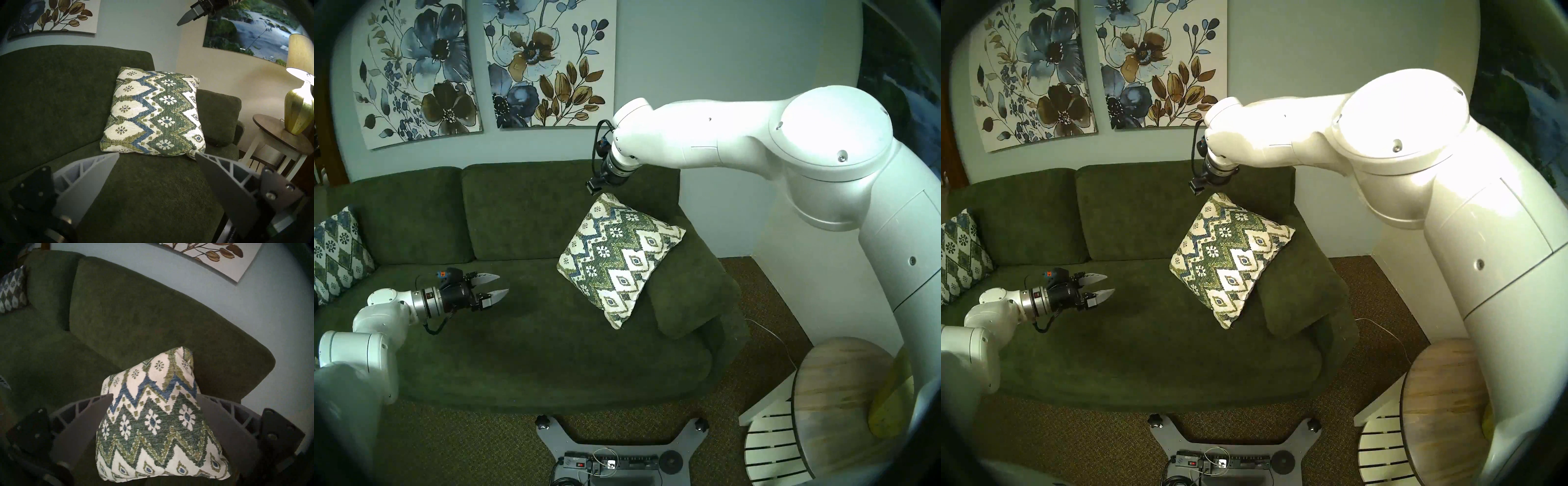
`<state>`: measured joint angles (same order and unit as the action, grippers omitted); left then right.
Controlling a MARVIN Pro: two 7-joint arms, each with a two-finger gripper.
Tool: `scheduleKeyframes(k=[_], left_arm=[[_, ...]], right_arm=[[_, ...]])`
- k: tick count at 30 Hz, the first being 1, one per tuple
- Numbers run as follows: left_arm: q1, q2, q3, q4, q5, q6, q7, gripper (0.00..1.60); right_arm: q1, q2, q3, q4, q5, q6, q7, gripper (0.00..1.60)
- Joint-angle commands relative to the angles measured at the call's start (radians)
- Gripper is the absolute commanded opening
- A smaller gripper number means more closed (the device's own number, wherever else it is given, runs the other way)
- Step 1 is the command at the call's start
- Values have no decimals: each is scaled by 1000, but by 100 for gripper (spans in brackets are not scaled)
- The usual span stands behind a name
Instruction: Fix throw pillow on sofa
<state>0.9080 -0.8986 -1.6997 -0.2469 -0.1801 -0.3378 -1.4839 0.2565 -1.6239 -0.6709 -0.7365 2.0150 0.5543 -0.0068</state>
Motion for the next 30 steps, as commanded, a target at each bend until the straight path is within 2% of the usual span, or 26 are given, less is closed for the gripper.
scheduleKeyframes(k=[1,12,15,16,22,30], left_arm=[[-14,1,-2,-8,-4,-1,0,160],[-13,1,1,-10,-3,-11,0,160],[-12,1,1,-10,-3,-13,0,160],[-12,1,2,-10,-3,-16,0,160],[-12,1,2,-10,-3,-17,0,160],[-11,1,3,-11,-2,-23,1,160]], right_arm=[[31,42,-2,-89,6,11,-14,160],[51,112,-20,-230,12,27,-61,160],[68,129,-22,-261,15,23,-80,160],[87,148,-23,-300,19,14,-103,160],[89,155,-23,-310,21,11,-109,160],[100,185,-22,-416,39,-8,-156,160]])
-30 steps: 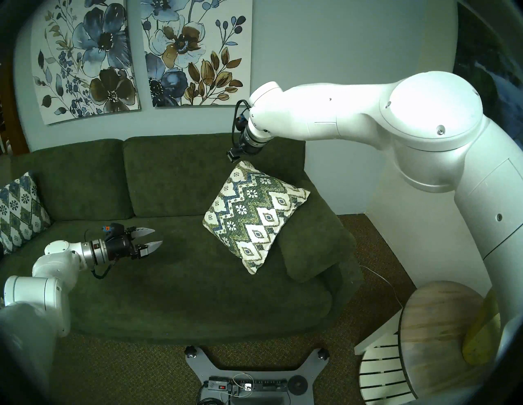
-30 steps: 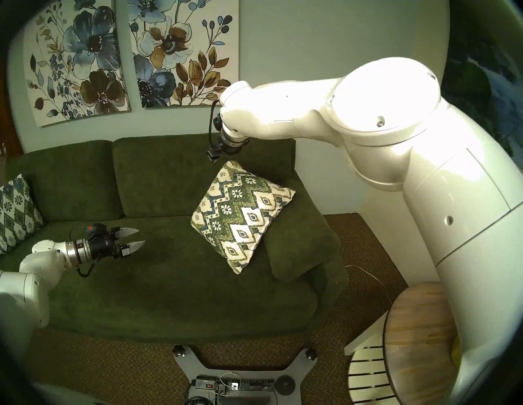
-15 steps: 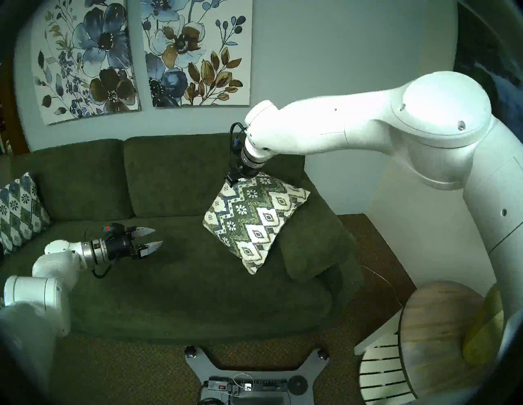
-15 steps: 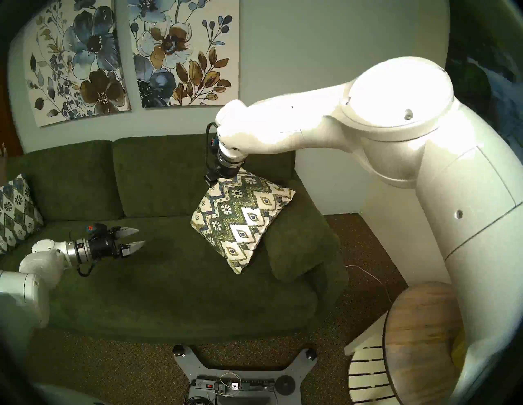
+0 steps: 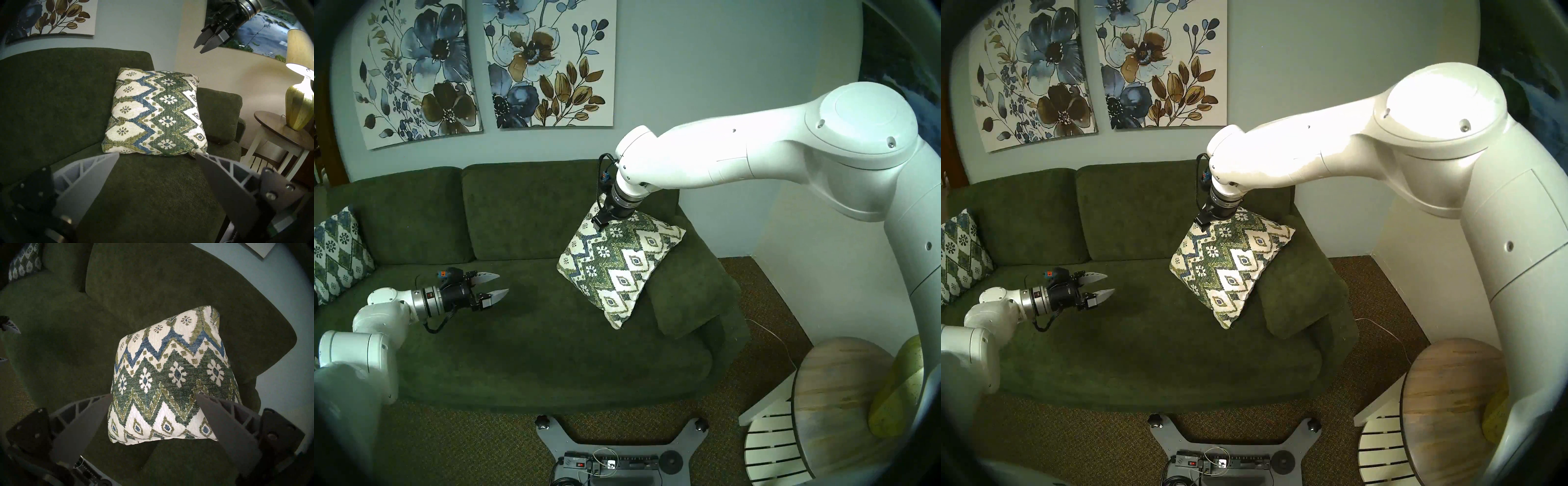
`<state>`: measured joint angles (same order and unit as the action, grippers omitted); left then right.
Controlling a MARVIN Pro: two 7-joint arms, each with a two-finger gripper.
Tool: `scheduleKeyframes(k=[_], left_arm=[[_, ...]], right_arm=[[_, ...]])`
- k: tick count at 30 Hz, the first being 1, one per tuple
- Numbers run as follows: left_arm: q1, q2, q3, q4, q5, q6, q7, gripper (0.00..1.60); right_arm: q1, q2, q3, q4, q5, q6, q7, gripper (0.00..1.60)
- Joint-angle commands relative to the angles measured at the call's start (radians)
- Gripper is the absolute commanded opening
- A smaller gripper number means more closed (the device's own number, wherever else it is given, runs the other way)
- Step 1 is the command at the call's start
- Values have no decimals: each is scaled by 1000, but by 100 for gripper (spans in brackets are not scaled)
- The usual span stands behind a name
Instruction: Fix throw pillow on sofa
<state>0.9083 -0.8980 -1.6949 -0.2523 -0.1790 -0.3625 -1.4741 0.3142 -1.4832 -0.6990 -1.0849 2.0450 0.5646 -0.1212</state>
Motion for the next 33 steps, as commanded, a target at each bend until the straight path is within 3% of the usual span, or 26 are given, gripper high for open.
scheduleKeyframes(k=[1,20,33], left_arm=[[-11,0,-2,-5,-4,1,-8,160],[-10,0,0,-5,-3,-12,6,160],[-9,-1,3,-5,-2,-21,15,160]], right_arm=[[46,48,7,-81,11,-21,-48,160],[179,92,49,-313,63,-58,-217,160],[173,213,-30,-460,147,-79,-345,160]])
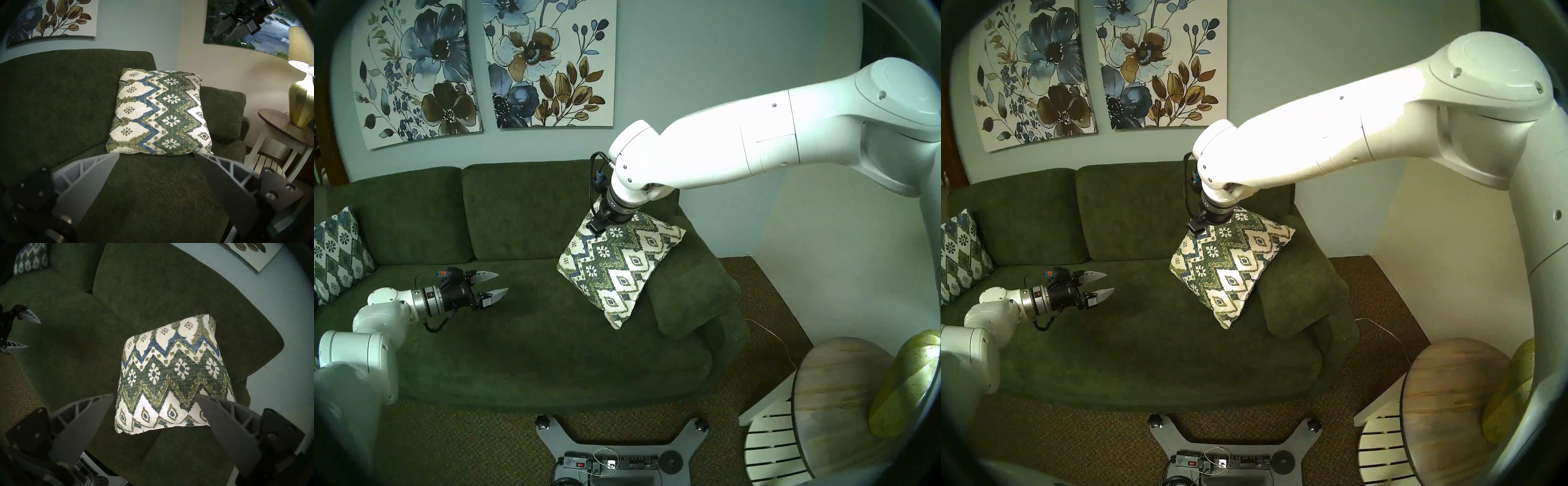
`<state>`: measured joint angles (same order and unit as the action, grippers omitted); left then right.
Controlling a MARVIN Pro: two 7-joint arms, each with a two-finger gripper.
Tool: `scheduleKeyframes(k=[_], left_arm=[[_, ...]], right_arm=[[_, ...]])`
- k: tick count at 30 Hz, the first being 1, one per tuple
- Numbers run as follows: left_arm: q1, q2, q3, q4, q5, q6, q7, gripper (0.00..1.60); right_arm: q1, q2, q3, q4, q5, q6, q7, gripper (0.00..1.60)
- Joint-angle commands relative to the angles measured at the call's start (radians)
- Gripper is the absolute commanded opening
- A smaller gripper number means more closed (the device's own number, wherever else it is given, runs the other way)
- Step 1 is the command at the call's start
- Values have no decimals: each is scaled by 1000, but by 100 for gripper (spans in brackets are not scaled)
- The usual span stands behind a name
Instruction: Fix throw pillow on sofa
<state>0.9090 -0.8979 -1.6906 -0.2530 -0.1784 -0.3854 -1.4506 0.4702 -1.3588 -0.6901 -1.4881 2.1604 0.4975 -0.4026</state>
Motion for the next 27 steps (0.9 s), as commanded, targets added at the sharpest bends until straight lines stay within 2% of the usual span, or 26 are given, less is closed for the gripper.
scheduleKeyframes(k=[1,15,24,27], left_arm=[[-9,-1,-1,-4,-3,2,-8,160],[-11,-1,2,-4,-4,-4,-4,160],[-12,-1,3,-5,-4,-3,-6,160],[-12,-1,4,-5,-5,-2,-7,160]], right_arm=[[16,96,-48,-68,39,-15,-73,160],[43,187,-116,-275,119,-105,-188,160],[81,250,-133,-414,143,-225,-281,160],[74,288,-166,-446,147,-271,-318,160]])
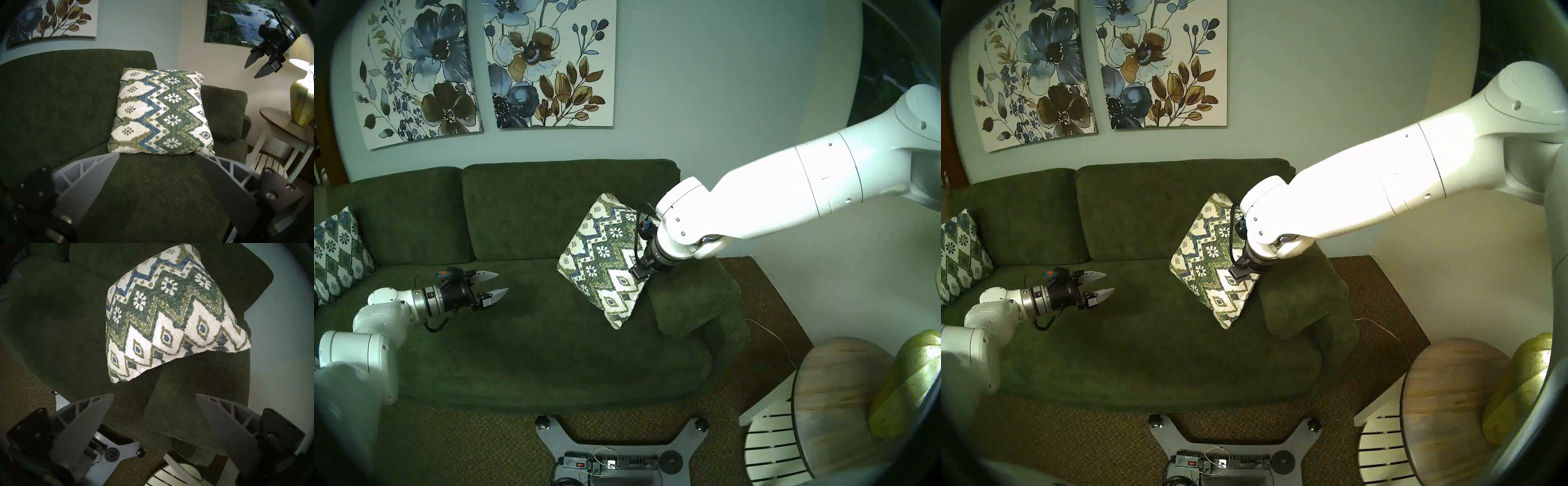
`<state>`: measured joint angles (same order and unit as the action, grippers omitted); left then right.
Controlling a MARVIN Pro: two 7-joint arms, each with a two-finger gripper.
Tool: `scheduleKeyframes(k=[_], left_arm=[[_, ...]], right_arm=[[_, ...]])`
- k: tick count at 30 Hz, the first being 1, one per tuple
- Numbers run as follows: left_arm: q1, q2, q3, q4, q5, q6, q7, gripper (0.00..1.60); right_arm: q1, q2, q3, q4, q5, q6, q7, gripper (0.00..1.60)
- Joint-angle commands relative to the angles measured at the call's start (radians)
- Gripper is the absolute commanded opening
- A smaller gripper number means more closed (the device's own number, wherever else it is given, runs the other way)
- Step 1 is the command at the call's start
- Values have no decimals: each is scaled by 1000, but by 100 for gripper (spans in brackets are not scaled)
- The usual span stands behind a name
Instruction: Fix throw pillow on sofa
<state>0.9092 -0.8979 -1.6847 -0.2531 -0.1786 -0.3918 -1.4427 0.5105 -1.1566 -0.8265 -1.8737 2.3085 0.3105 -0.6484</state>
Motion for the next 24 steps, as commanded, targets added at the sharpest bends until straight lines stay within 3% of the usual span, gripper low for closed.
scheduleKeyframes(k=[1,8,14,19,22,24], left_arm=[[-13,0,-2,-4,-5,5,-16,160],[-14,0,-2,-4,-6,9,-22,160],[-16,0,-2,-4,-8,17,-32,160],[-17,1,-3,-4,-9,25,-41,160],[-18,1,-4,-4,-10,30,-41,160],[-19,2,-4,-4,-10,31,-41,160]], right_arm=[[29,101,-45,-69,0,-102,-84,160],[27,149,-116,-107,-9,-190,-158,160],[40,188,-160,-166,-34,-318,-237,160],[49,214,-177,-210,-64,-381,-296,160],[53,225,-190,-240,-88,-460,-335,160],[55,230,-191,-247,-96,-460,-347,160]])
